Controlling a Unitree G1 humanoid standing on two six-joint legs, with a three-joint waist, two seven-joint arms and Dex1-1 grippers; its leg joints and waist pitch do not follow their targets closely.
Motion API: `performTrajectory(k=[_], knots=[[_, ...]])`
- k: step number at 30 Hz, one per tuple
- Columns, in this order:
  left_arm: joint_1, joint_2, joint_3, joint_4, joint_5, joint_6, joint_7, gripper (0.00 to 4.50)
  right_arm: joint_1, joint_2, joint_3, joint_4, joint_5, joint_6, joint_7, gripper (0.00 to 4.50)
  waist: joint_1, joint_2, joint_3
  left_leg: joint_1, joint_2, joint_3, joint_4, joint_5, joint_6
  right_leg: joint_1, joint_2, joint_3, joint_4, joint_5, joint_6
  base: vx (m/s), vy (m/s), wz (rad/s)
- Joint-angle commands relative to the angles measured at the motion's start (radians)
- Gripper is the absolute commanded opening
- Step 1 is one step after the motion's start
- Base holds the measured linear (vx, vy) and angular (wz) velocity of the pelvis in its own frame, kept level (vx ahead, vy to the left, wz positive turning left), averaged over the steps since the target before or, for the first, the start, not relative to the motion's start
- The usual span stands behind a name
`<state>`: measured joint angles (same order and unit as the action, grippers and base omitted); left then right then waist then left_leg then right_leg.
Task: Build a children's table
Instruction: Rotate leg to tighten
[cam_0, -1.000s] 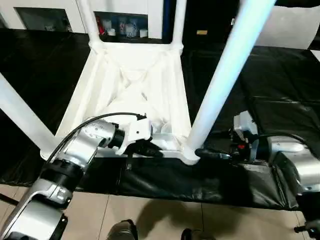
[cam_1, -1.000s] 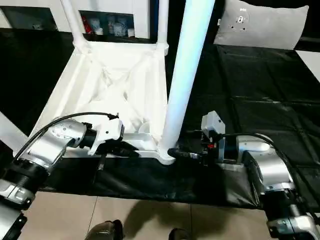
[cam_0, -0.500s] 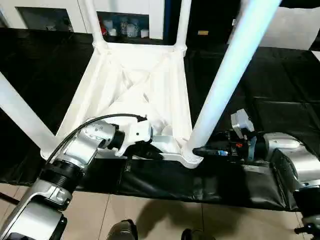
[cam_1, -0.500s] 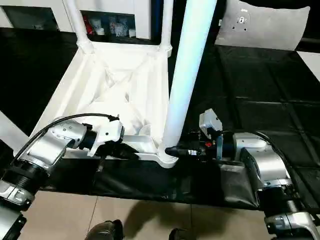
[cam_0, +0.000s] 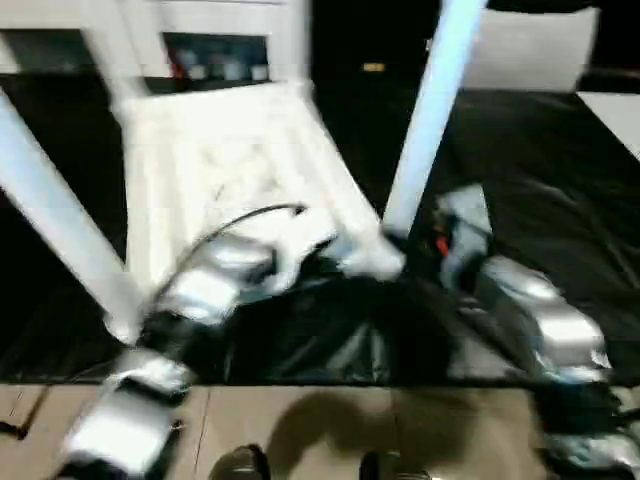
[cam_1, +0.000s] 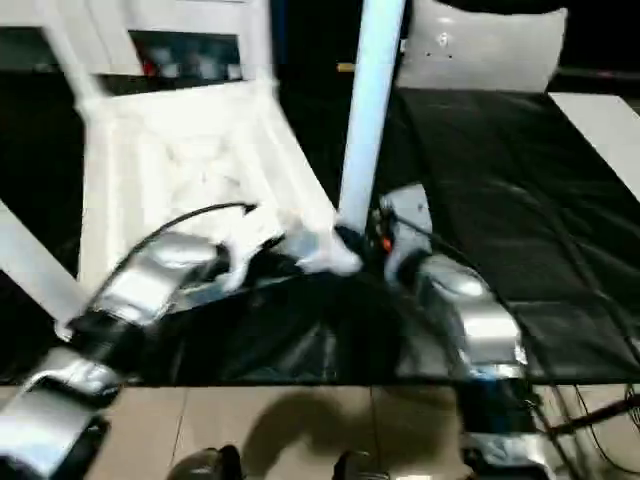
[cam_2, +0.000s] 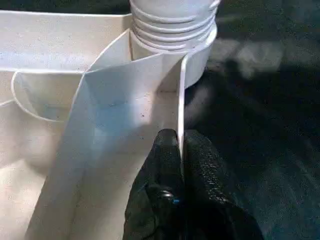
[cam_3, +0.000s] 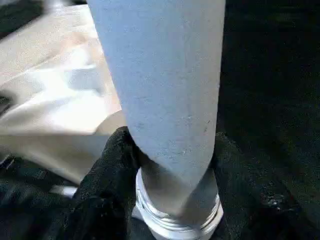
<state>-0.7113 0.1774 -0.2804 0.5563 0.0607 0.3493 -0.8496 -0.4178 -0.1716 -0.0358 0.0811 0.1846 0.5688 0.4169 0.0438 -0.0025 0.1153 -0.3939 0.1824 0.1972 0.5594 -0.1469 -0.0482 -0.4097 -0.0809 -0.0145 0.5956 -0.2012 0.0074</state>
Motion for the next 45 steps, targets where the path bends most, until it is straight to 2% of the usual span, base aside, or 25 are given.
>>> performTrajectory(k=[1, 2, 3, 4, 6, 7, 9, 12, 13, 14, 16, 18, 19, 22, 25, 28, 29, 32, 33, 36, 41, 44, 45], knots=[[-0.036, -0.068, 0.022, 0.002, -0.019, -0.005, 0.094, 0.0, 0.012, 0.048, 0.084, 0.024, -0.018, 0.038, -0.032, 1.91, 0.005, -0.011, -0.061, 0.03, 0.036, -0.029, -0.075, -0.328, -0.019, 0.018, -0.055, 0.027, -0.098, -0.431, -0.112, 0.0, 0.0, 0.0], [-0.054, -0.101, 0.03, 0.016, -0.005, -0.003, 0.157, 0.0, 0.003, 0.088, 0.087, 0.051, -0.066, -0.025, -0.099, 2.46, 0.007, -0.008, -0.064, 0.029, 0.038, -0.024, -0.075, -0.295, -0.015, 0.016, -0.051, 0.028, -0.092, -0.343, -0.129, 0.0, 0.0, 0.0], [-0.056, -0.106, 0.03, 0.017, -0.002, -0.003, 0.166, 0.0, 0.001, 0.095, 0.088, 0.057, -0.075, -0.041, -0.11, 2.46, 0.006, -0.008, -0.063, 0.03, 0.036, -0.022, -0.074, -0.294, -0.012, 0.014, -0.049, 0.029, -0.091, -0.32, -0.137, 0.0, 0.0, 0.0], [-0.057, -0.11, 0.03, 0.018, -0.001, -0.004, 0.17, 0.0, 0.0, 0.101, 0.088, 0.062, -0.08, -0.055, -0.118, 2.59, 0.006, -0.014, -0.065, 0.027, 0.033, -0.021, -0.072, -0.293, -0.001, 0.021, -0.048, 0.027, -0.09, -0.31, -0.142, 0.0, 0.0, 0.0], [-0.058, -0.12, 0.033, 0.015, -0.002, 0.002, 0.176, 0.0, -0.003, 0.113, 0.091, 0.064, -0.085, -0.08, -0.123, 2.78, 0.008, -0.013, -0.066, 0.024, 0.032, -0.02, -0.07, -0.276, 0.024, 0.023, -0.053, 0.026, -0.088, -0.292, -0.15, 0.0, 0.0, 0.0], [-0.057, -0.121, 0.03, 0.01, 0.001, 0.007, 0.178, 0.0, -0.002, 0.124, 0.087, 0.054, -0.078, -0.08, -0.13, 2.78, 0.01, -0.008, -0.068, 0.02, 0.033, -0.021, -0.069, -0.248, 0.035, 0.027, -0.053, 0.025, -0.083, -0.247, -0.158, 0.0, 0.0, 0.0], [-0.05, -0.114, 0.025, -0.003, 0.002, 0.01, 0.168, 0.0, 0.004, 0.12, 0.087, 0.033, -0.065, -0.088, -0.11, 3.04, 0.013, -0.01, -0.07, 0.019, 0.032, -0.018, -0.065, -0.215, 0.052, 0.03, -0.051, 0.025, -0.077, -0.173, -0.172, 0.026, -0.002, 0.0], [-0.032, -0.081, 0.021, -0.022, 0.0, 0.008, 0.127, 0.0, 0.028, 0.059, 0.091, 0.033, -0.075, -0.172, -0.045, 3.23, 0.019, -0.01, -0.077, 0.015, 0.032, -0.016, -0.055, -0.147, 0.085, 0.038, -0.051, 0.023, -0.064, -0.052, -0.198, 0.0, 0.0, 0.0], [-0.017, -0.056, 0.022, -0.029, -0.003, -0.014, 0.094, 0.0, 0.042, 0.03, 0.068, 0.04, -0.063, -0.224, 0.005, 3.37, 0.02, -0.01, -0.077, 0.01, 0.03, -0.015, -0.051, -0.12, 0.103, 0.041, -0.05, 0.022, -0.058, 0.002, -0.208, 0.0, 0.0, 0.0], [-0.015, -0.053, 0.023, -0.03, -0.004, -0.018, 0.09, 0.0, 0.043, 0.027, 0.064, 0.041, -0.06, -0.23, 0.011, 3.51, 0.019, -0.011, -0.076, 0.01, 0.03, -0.013, -0.051, -0.119, 0.112, 0.04, -0.049, 0.022, -0.058, 0.013, -0.214, 0.0, 0.0, 0.0], [0.003, -0.026, 0.017, -0.037, -0.01, -0.041, 0.049, 0.0, 0.044, -0.008, 0.041, 0.048, -0.041, -0.259, 0.066, 3.59, 0.018, -0.011, -0.074, 0.01, 0.03, -0.013, -0.051, -0.129, 0.121, 0.041, -0.05, 0.02, -0.059, -0.007, -0.225, 0.0, 0.0, 0.0], [0.031, 0.013, 0.003, -0.054, -0.017, -0.085, -0.017, 0.0, 0.044, -0.064, 0.02, 0.056, -0.018, -0.293, 0.15, 3.82, 0.014, -0.013, -0.067, 0.011, 0.032, -0.014, -0.054, -0.185, 0.117, 0.042, -0.053, 0.02, -0.071, -0.111, -0.22, 0.0, 0.0, 0.0], [0.044, 0.034, -0.006, -0.065, -0.024, -0.107, -0.061, 0.0, 0.045, -0.098, 0.016, 0.055, -0.005, -0.309, 0.204, 3.82, 0.013, -0.011, -0.066, 0.014, 0.034, -0.014, -0.056, -0.203, 0.112, 0.038, -0.053, 0.022, -0.075, -0.153, -0.214, 0.0, 0.0, 0.0], [0.063, 0.083, -0.026, -0.079, -0.025, -0.118, -0.136, 0.0, 0.049, -0.177, 0.013, 0.054, 0.031, -0.337, 0.336, 4.04, 0.016, -0.008, -0.066, 0.018, 0.04, -0.016, -0.058, -0.224, 0.101, 0.035, -0.053, 0.023, -0.075, -0.193, -0.212, 0.0, 0.0, 0.0], [0.079, 0.129, -0.044, -0.086, -0.04, -0.195, -0.235, 0.0, 0.048, -0.249, 0.015, 0.071, 0.038, -0.393, 0.448, 4.33, 0.018, -0.01, -0.069, 0.017, 0.04, -0.014, -0.056, -0.199, 0.108, 0.036, -0.052, 0.023, -0.068, -0.141, -0.225, 0.0, 0.0, 0.0], [0.091, 0.167, -0.056, -0.103, -0.057, -0.233, -0.317, 0.0, 0.051, -0.302, 0.02, 0.073, 0.081, -0.391, 0.574, 4.33, 0.022, -0.009, -0.074, 0.018, 0.039, -0.013, -0.05, -0.169, 0.135, 0.039, -0.053, 0.021, -0.059, -0.074, -0.251, 0.0, 0.0, 0.0], [0.094, 0.179, -0.06, -0.108, -0.064, -0.242, -0.346, 0.0, 0.053, -0.325, 0.034, 0.077, 0.085, -0.398, 0.623, 4.33, 0.021, -0.011, -0.073, 0.018, 0.04, -0.012, -0.051, -0.166, 0.14, 0.039, -0.052, 0.022, -0.059, -0.064, -0.257, 0.0, 0.0, 0.0], [0.102, 0.206, -0.073, -0.118, -0.07, -0.267, -0.407, 0.0, 0.049, -0.359, 0.061, 0.102, 0.089, -0.422, 0.707, 4.33, 0.024, -0.009, -0.073, 0.018, 0.04, -0.01, -0.047, -0.156, 0.15, 0.039, -0.053, 0.02, -0.055, -0.041, -0.28, 0.0, 0.0, 0.0], [0.109, 0.228, -0.085, -0.127, -0.077, -0.293, -0.459, 0.0, 0.041, -0.376, 0.081, 0.127, 0.098, -0.421, 0.767, 4.17, 0.025, -0.009, -0.073, 0.017, 0.04, -0.01, -0.047, -0.164, 0.15, 0.039, -0.053, 0.019, -0.055, -0.054, -0.282, 0.0, 0.0, 0.0], [0.114, 0.24, -0.093, -0.134, -0.086, -0.311, -0.5, 0.0, 0.035, -0.389, 0.104, 0.142, 0.109, -0.402, 0.831, 3.97, 0.029, -0.008, -0.072, 0.02, 0.045, -0.008, -0.047, -0.175, 0.146, 0.037, -0.052, 0.018, -0.055, -0.071, -0.29, 0.0, 0.0, 0.0], [0.115, 0.256, -0.111, -0.146, -0.09, -0.335, -0.554, 0.0, 0.017, -0.392, 0.144, 0.18, 0.135, -0.368, 0.934, 3.62, 0.046, -0.009, -0.071, 0.024, 0.049, -0.007, -0.049, -0.2, 0.13, 0.032, -0.056, 0.021, -0.056, -0.123, -0.287, 0.0, 0.0, 0.0], [0.117, 0.256, -0.116, -0.157, -0.096, -0.337, -0.573, 0.0, -0.002, -0.376, 0.157, 0.206, 0.143, -0.362, 0.954, 3.28, 0.045, -0.014, -0.072, 0.021, 0.048, -0.008, -0.05, -0.199, 0.122, 0.032, -0.057, 0.02, -0.056, -0.136, -0.281, 0.0, 0.0, 0.0], [0.117, 0.256, -0.117, -0.157, -0.095, -0.337, -0.573, 0.0, -0.003, -0.375, 0.157, 0.207, 0.143, -0.361, 0.954, 3.28, 0.047, -0.013, -0.072, 0.022, 0.048, -0.008, -0.05, -0.2, 0.119, 0.032, -0.058, 0.02, -0.056, -0.142, -0.279, 0.0, 0.0, 0.0]])
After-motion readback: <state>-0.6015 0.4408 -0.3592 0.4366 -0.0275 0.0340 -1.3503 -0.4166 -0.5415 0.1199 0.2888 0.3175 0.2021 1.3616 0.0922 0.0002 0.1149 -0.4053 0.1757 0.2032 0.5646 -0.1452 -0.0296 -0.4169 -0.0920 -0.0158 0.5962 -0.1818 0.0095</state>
